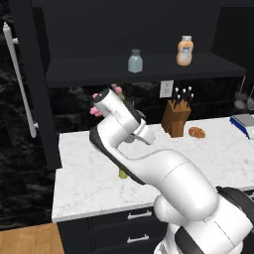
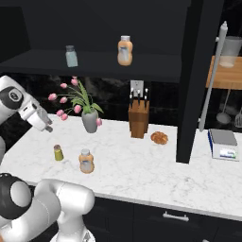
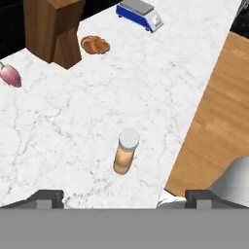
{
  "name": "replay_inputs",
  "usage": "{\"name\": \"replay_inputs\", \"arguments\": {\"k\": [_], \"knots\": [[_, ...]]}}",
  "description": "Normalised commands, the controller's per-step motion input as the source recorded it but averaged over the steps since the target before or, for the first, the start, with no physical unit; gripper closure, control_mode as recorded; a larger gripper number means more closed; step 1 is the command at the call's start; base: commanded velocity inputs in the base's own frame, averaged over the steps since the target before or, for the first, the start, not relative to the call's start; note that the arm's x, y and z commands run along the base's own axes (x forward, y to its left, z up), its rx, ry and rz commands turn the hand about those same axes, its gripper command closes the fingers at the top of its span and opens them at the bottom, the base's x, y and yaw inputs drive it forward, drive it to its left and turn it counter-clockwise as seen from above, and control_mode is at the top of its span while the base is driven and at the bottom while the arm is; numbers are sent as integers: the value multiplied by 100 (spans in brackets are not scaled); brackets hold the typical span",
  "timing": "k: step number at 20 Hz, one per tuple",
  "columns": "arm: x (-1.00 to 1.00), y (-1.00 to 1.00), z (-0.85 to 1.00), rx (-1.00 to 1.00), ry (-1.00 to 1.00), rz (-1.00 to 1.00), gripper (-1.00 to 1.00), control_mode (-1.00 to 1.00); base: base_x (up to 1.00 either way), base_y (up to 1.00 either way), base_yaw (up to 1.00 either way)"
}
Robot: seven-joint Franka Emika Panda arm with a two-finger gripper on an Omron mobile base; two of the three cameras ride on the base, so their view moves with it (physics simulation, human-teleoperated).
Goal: Put the shaker and condiment bottle from the counter next to their counterparts in the cabinet.
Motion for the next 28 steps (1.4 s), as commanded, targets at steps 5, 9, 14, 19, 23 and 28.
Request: {"name": "replay_inputs", "arguments": {"k": [5, 9, 14, 19, 23, 28], "knots": [[-1, 61, -41, -24, -33, -51, -100, -100, 0, 0, 0], [0, 62, -52, -35, -32, -46, -100, -100, 0, 0, 0], [0, 17, -11, -9, -13, -12, -100, -100, 0, 0, 0], [0, 0, -17, -2, 0, 0, -100, -100, 0, 0, 0], [0, -11, -48, -11, -3, 2, -100, -100, 0, 0, 0], [0, -17, -13, -1, 0, 3, -100, -100, 0, 0, 0]]}}
